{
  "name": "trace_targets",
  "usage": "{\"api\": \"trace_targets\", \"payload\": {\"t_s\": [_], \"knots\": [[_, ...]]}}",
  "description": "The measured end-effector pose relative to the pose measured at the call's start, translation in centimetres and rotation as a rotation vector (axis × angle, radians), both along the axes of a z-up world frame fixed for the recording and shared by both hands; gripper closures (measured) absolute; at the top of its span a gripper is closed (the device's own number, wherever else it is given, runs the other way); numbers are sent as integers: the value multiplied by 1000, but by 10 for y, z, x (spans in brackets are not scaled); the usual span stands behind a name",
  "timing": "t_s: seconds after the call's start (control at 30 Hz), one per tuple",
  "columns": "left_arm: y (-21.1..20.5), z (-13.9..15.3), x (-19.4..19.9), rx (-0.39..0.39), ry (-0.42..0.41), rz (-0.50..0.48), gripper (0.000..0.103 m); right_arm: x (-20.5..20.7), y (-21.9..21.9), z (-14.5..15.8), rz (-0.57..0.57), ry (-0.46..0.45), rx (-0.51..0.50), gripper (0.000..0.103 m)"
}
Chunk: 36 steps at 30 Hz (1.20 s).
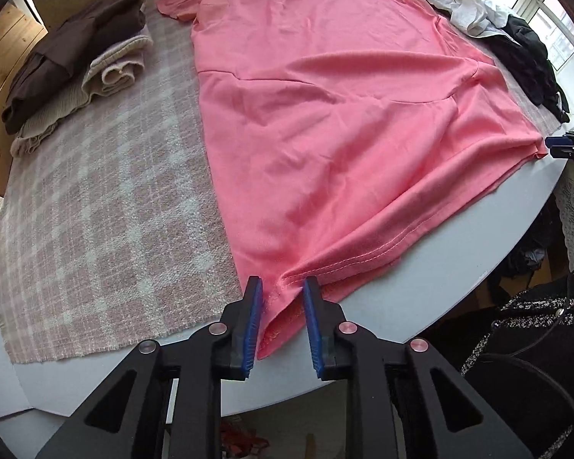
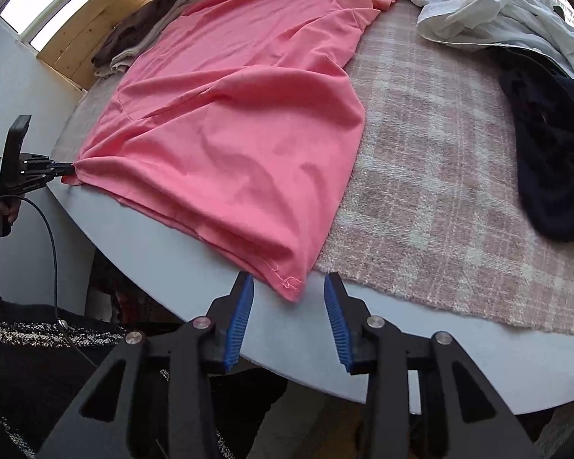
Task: Fold clothes
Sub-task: 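Grasp both hem corners and stretch the pink shirt taut between the tools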
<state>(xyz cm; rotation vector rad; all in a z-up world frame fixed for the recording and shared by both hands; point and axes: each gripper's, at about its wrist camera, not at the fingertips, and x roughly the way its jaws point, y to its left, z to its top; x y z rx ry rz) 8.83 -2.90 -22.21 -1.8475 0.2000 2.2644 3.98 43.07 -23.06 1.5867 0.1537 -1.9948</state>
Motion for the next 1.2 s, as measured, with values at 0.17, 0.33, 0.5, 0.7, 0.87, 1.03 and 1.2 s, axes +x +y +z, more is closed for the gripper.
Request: {"api": "trace_targets", "payload": {"t_s": [0.17,0.33,0.5,0.7,0.87,1.03,1.2], "knots": [[-14,12,2,54,38,44,102,-4,-10,-4,33,20,-1,99],[-42,48,10,128,119,139,102,-12,3,45,-11,102,-98,101],[-33,91,13,114,201,135,102,-3,24,117,-82,207,-194,101],[-11,77,32,117,138,80,102,16,39,88,-115,142,-51,101],[-5,33,30,87,39,88,102,6,40,59,-136,102,-18,101],[-5,47,11,38,75,50,102,-11,24,84,-106,180,5,101],[-1,71,-8,-14,134,3,102,-18,16,106,-79,232,10,101]]}}
